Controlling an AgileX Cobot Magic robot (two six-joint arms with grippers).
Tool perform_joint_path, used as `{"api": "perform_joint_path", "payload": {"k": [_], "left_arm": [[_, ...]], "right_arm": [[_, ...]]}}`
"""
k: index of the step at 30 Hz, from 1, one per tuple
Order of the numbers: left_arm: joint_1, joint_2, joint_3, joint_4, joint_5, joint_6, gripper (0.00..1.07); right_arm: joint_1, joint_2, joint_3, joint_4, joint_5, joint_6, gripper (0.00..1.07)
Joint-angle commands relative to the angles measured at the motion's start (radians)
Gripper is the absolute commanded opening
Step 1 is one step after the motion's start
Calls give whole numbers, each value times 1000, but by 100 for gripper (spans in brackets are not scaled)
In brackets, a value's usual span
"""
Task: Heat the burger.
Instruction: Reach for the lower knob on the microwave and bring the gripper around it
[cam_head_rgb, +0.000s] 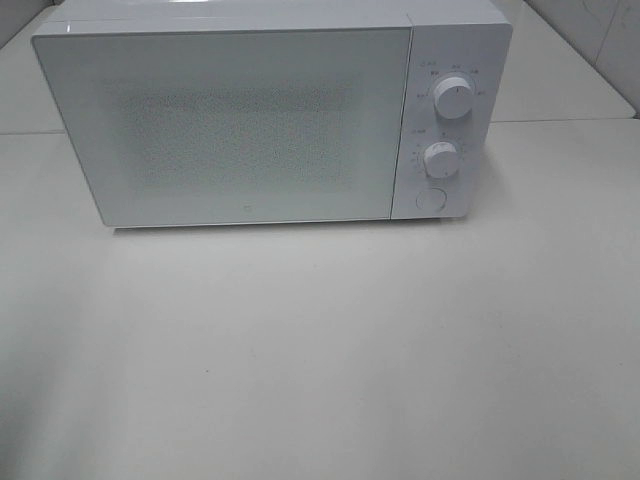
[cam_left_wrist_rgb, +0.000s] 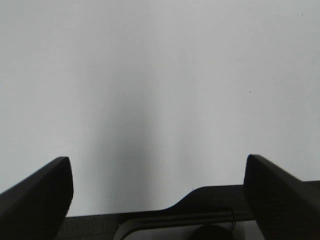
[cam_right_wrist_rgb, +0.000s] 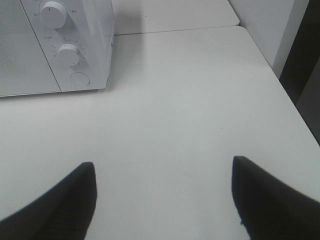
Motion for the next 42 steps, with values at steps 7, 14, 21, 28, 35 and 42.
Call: {"api": "perform_joint_path", "payload": {"k": [7, 14, 21, 28, 35, 42], "left_arm": [[1, -190, 15, 20, -49, -27, 85], [1, -324, 11, 35, 41, -27, 85], [1, -413, 33, 108, 76, -105, 85], [1, -559, 34, 169, 81, -146, 85], [1, -651, 34, 166, 82, -115, 85], [1, -701, 34, 156, 82, -102, 85]], "right_arm": [[-6, -28, 1, -3, -5, 5, 72], [-6, -28, 1, -3, -5, 5, 72], [-6, -28, 1, -3, -5, 5, 72], [-6, -28, 1, -3, -5, 5, 72], [-6, -28, 1, -3, -5, 5, 72], [-6, -28, 1, -3, -5, 5, 72]]}}
